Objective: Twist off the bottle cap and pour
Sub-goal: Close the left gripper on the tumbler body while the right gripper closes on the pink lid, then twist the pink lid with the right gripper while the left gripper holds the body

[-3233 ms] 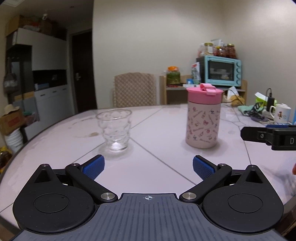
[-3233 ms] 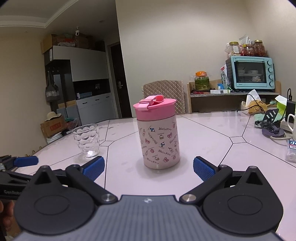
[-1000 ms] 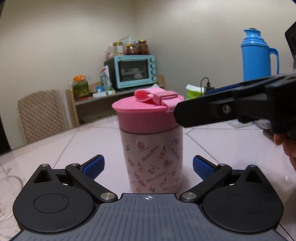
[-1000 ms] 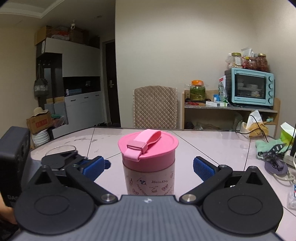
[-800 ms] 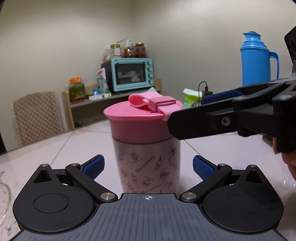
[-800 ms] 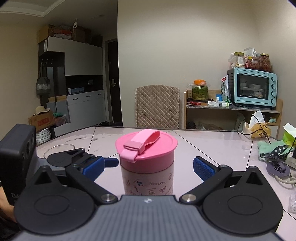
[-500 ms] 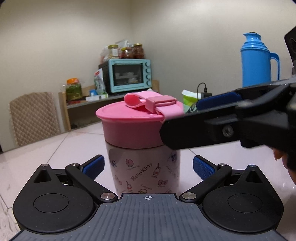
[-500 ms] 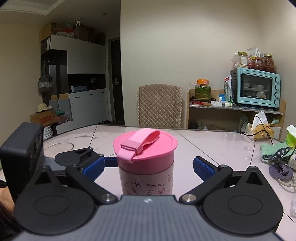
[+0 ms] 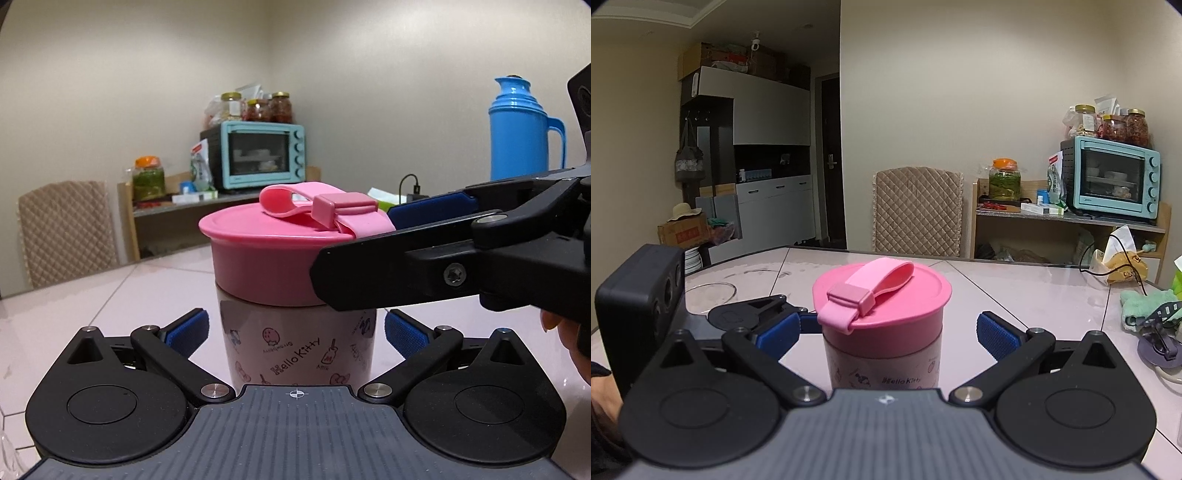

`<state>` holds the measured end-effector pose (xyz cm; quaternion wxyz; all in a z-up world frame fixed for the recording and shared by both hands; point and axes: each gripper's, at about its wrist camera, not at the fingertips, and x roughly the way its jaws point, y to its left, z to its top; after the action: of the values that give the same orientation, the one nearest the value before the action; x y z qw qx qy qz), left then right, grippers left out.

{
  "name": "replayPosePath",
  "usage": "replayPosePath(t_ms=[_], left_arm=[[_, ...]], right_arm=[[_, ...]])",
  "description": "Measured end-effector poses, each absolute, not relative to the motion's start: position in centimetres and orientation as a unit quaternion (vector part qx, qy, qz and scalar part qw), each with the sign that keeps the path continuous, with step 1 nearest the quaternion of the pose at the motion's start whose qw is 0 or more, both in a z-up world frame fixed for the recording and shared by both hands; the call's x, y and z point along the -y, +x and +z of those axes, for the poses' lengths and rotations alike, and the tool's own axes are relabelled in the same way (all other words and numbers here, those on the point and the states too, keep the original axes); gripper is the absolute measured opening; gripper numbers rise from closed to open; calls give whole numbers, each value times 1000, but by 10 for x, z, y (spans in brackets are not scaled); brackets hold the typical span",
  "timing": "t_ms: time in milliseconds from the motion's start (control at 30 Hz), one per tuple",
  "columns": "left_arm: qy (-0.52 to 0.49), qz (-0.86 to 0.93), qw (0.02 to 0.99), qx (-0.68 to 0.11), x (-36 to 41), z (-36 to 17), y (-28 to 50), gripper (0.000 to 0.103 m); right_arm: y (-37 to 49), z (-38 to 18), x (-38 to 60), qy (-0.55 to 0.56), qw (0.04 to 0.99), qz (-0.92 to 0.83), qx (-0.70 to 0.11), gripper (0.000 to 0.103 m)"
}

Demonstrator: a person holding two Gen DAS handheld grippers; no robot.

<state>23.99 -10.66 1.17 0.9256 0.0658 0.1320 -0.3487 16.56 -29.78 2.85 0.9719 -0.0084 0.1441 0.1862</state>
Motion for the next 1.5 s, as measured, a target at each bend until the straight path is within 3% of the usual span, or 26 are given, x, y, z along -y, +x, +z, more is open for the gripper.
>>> replayPosePath(t_ms=[167,800,1033,1167,1500], left_arm=[[69,-353,923,-138,108,10,235,90],[75,-355,921,-139,109,9,236,89],[75,-355,921,-139,110,10,236,89],[77,-357,921,-138,108,3,235,89],[77,-356,921,-139,114,6,233,89]], right_arm=[[170,29,295,-13,971,188,-146,103],[196,28,285,-13,972,170,-159,103],[197,27,282,-16,972,171,-162,95],[199,27,278,-20,970,174,-167,86],[198,25,281,-31,968,191,-159,85]])
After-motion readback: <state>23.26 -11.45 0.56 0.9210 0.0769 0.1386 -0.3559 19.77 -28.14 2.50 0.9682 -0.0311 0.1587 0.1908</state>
